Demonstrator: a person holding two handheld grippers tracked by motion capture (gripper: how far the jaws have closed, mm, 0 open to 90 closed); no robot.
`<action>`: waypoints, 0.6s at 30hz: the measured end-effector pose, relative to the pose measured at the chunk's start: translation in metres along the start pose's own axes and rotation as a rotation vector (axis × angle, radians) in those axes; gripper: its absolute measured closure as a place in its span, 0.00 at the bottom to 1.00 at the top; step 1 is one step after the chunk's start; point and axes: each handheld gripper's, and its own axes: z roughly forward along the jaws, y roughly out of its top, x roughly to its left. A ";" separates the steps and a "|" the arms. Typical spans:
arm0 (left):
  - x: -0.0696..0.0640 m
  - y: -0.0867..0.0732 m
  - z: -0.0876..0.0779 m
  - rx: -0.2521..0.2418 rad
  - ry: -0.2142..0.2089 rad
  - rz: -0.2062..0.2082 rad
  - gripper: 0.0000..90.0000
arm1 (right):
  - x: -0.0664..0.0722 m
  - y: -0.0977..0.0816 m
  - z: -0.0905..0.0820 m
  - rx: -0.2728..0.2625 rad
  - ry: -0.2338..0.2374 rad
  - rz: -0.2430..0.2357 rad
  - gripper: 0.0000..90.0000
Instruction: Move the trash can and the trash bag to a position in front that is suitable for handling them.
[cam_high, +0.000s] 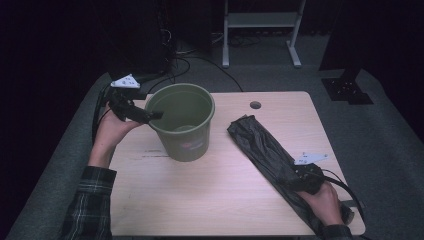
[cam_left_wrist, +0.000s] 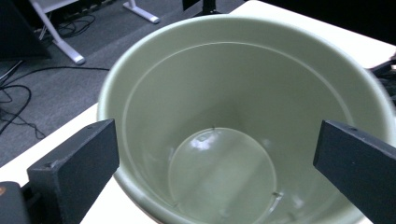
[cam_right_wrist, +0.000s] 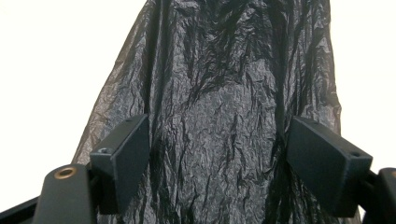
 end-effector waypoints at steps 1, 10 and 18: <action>0.006 -0.001 0.005 0.006 0.002 -0.014 0.00 | 0.000 0.000 0.000 0.000 0.000 0.000 0.23; 0.021 -0.010 0.019 0.045 0.014 -0.052 0.00 | 0.000 0.000 0.000 0.000 0.000 -0.001 0.23; 0.030 -0.017 0.020 0.066 -0.011 -0.084 0.16 | 0.000 0.000 0.000 0.000 0.000 -0.002 0.23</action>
